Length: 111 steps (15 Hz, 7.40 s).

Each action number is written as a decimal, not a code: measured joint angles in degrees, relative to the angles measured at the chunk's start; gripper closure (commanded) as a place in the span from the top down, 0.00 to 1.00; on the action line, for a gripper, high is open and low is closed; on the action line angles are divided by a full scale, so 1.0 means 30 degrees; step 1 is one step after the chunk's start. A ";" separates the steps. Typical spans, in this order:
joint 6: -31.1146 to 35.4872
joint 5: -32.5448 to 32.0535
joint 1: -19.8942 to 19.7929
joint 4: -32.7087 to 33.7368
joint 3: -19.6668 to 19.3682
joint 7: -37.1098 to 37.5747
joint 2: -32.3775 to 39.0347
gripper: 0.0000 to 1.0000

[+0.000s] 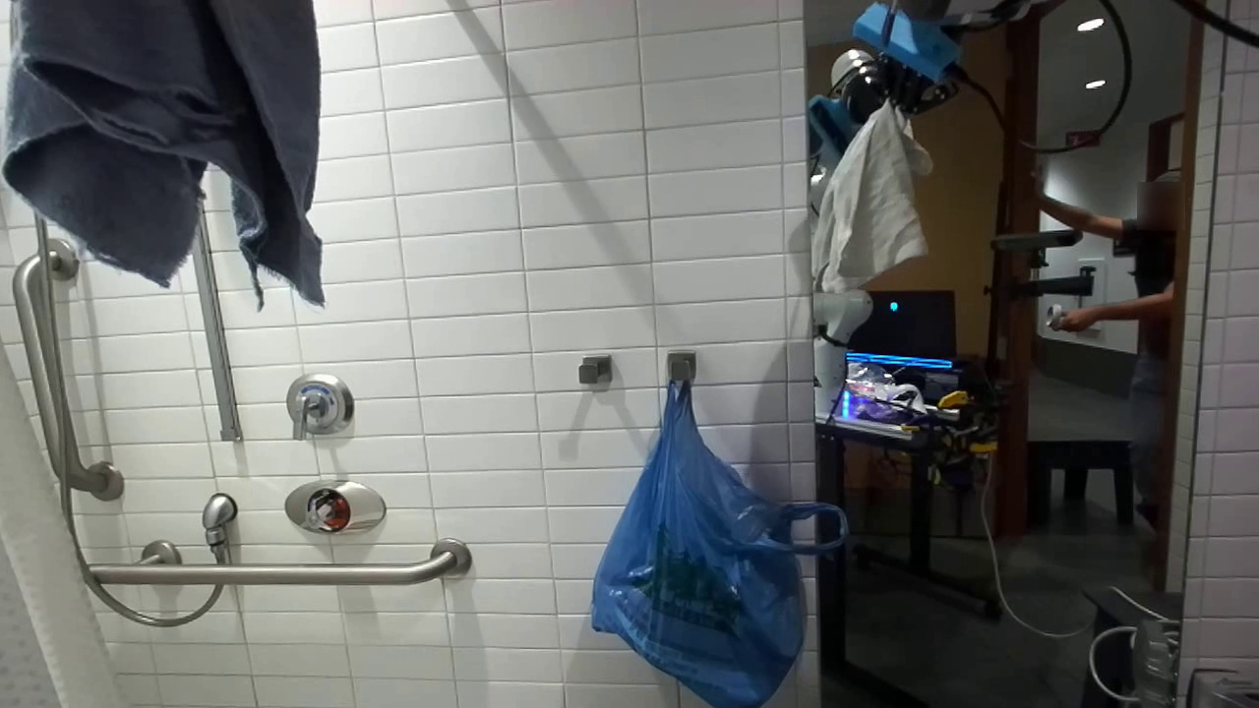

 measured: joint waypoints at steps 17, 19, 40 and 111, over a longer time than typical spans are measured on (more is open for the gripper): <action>-0.4150 -0.9788 -0.0658 0.0816 0.1706 0.4817 0.1437 0.01; -0.4721 -0.9788 -0.0409 0.0920 0.1602 0.4882 0.1719 0.01; -0.6967 -0.9809 0.1424 0.0037 0.0990 0.5141 0.3804 0.01; -0.4053 -3.1411 0.4229 -0.5935 0.0115 2.8991 0.0832 0.01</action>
